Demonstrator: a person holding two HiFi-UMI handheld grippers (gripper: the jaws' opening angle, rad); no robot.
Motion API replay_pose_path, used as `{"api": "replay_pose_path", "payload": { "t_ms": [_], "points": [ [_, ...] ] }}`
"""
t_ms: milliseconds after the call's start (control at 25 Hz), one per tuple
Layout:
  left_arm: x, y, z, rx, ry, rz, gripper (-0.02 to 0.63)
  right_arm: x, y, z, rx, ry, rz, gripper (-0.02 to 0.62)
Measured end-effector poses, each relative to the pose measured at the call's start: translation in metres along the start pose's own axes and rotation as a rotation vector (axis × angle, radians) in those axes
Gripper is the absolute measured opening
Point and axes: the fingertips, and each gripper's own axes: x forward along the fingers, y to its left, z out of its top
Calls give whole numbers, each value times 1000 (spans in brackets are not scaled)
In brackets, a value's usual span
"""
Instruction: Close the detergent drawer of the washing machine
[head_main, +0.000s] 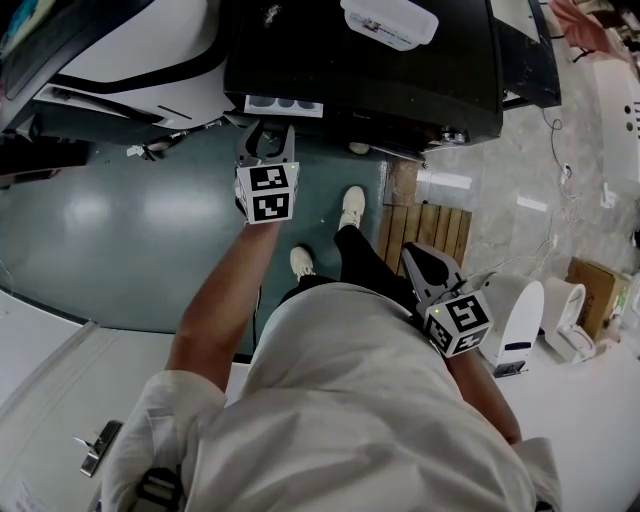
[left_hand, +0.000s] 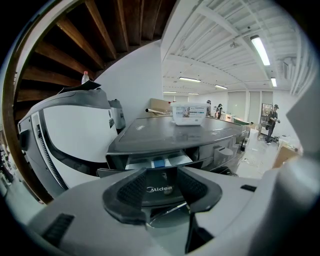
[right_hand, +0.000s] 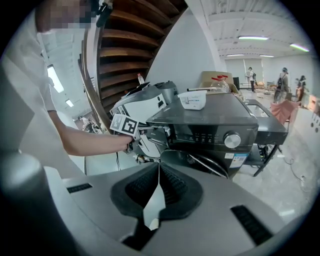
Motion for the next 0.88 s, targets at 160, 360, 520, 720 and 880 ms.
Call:
{"api": "replay_pose_path", "payload": {
  "t_ms": [160, 360, 520, 720, 880],
  "points": [
    [3, 1, 3, 2, -2, -2, 184, 0, -2, 4, -3, -2, -4, 9],
    [9, 3, 6, 2, -5, -1, 184, 2, -4, 5, -4, 3, -7, 9],
    [12, 3, 10, 0, -12, 2, 184, 1, -7, 7, -5, 4, -11, 9],
    [17, 4, 12, 0, -13, 2, 184, 1, -9, 8, -1, 6, -17, 9],
    [20, 5, 14, 3, -17, 2, 184, 2, -11, 9, 1, 6, -18, 9]
  ]
}}
